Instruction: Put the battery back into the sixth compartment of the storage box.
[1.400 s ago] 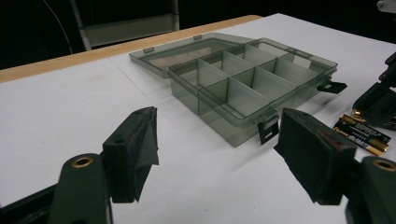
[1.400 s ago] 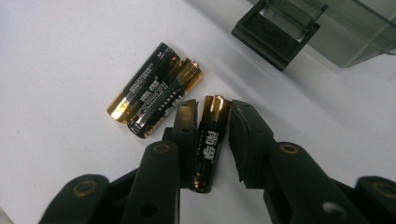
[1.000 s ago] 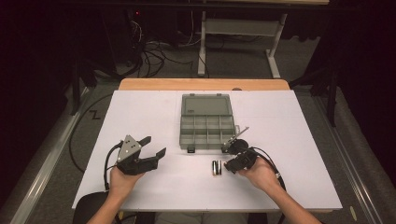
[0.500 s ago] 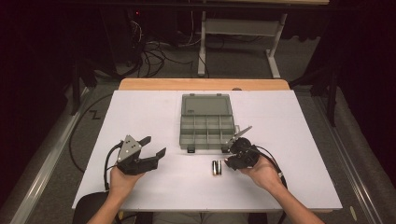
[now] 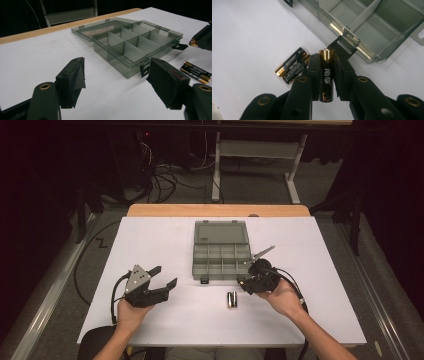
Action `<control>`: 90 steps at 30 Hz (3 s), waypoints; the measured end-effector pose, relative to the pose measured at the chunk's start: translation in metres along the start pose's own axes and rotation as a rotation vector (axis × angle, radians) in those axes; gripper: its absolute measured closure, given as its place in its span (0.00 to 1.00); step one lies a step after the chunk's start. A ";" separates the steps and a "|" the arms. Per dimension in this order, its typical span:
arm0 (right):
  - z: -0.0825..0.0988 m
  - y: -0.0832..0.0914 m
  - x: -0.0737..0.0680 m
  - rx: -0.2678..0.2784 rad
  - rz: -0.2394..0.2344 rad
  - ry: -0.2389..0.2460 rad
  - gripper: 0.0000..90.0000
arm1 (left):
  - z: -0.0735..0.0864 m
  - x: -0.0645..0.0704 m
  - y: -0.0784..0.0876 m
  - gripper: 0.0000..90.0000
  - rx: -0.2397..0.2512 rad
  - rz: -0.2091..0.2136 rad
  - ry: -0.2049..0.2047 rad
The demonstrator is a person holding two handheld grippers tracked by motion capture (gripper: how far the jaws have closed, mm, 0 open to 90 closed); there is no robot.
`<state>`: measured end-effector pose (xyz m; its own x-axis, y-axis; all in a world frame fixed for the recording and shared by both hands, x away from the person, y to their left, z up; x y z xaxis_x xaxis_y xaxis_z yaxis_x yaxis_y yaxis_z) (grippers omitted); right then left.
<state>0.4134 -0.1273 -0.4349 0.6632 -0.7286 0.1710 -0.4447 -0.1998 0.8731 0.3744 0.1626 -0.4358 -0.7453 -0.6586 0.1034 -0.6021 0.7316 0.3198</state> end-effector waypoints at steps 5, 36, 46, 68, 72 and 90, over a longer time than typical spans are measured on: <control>-0.009 0.006 0.004 0.033 -0.004 0.007 0.88 | 0.000 -0.001 0.001 0.33 0.007 -0.004 0.012; -0.059 -0.005 0.004 0.033 -0.007 0.038 0.88 | 0.004 -0.005 0.011 0.33 0.019 -0.031 0.032; -0.071 -0.010 0.000 0.023 -0.007 0.036 0.88 | 0.005 -0.007 0.016 0.33 0.022 -0.044 0.031; -0.097 -0.027 -0.012 0.024 -0.016 0.045 0.88 | 0.006 -0.010 0.017 0.33 0.027 -0.050 0.042; -0.101 -0.029 -0.015 0.025 -0.023 0.038 0.88 | 0.006 -0.011 0.017 0.33 0.032 -0.052 0.044; -0.104 -0.038 -0.017 0.036 -0.022 0.014 0.83 | 0.005 -0.012 0.021 0.32 0.044 -0.063 0.038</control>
<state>0.4820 -0.0391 -0.4231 0.6811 -0.7148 0.1585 -0.4509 -0.2390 0.8600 0.3690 0.1865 -0.4347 -0.6944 -0.7095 0.1201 -0.6605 0.6947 0.2849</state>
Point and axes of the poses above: each handheld gripper's, and its own axes: y roughly backward along the jaws, z roughly out of its underside, x roughly to its right, the point moved 7 cm from there along -y, roughly forward along the jaws, and after that the axes turned 15 degrees about z, right-handed, at the moved point
